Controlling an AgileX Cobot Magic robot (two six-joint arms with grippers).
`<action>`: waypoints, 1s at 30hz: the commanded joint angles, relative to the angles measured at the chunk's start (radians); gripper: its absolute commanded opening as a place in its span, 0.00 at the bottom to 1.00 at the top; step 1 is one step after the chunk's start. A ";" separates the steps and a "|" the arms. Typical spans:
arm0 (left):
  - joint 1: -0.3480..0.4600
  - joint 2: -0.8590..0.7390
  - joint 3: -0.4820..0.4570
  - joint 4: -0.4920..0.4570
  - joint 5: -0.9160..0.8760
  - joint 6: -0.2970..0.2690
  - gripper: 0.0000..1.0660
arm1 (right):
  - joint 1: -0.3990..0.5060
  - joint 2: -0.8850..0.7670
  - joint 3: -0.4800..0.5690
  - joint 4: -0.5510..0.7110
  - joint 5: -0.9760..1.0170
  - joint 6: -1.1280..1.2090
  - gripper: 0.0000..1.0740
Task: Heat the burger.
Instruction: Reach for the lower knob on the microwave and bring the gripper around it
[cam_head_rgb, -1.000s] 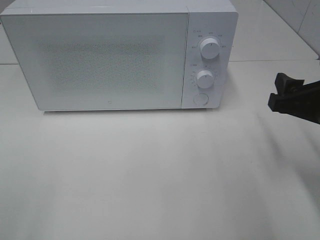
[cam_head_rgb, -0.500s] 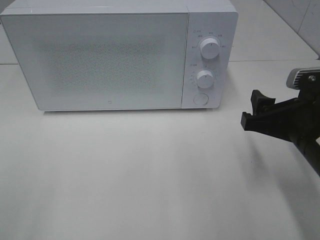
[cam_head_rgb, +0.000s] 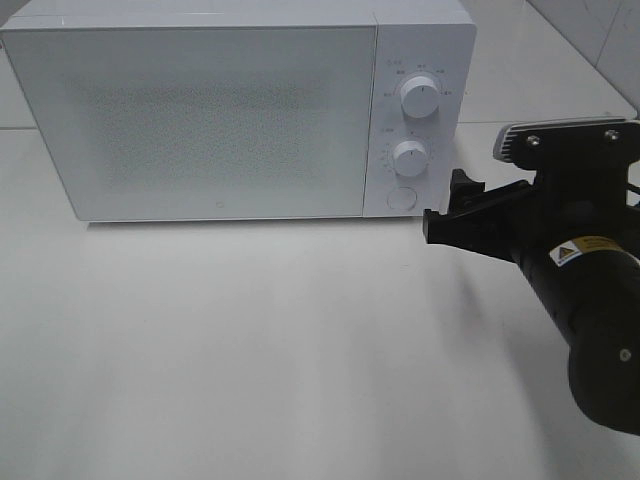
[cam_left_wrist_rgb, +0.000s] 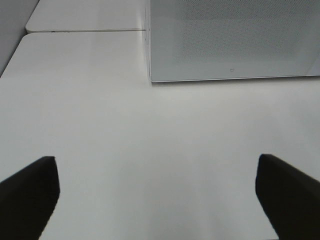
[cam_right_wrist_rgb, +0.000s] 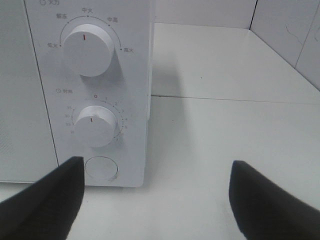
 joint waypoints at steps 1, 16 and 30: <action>-0.004 -0.018 0.002 -0.002 0.003 -0.002 0.94 | 0.005 0.033 -0.043 0.001 -0.066 -0.036 0.71; -0.004 -0.018 0.002 -0.002 0.003 -0.002 0.94 | 0.004 0.173 -0.213 -0.003 -0.061 -0.036 0.71; -0.004 -0.018 0.002 -0.002 0.003 -0.002 0.94 | -0.047 0.302 -0.348 -0.051 -0.021 -0.028 0.71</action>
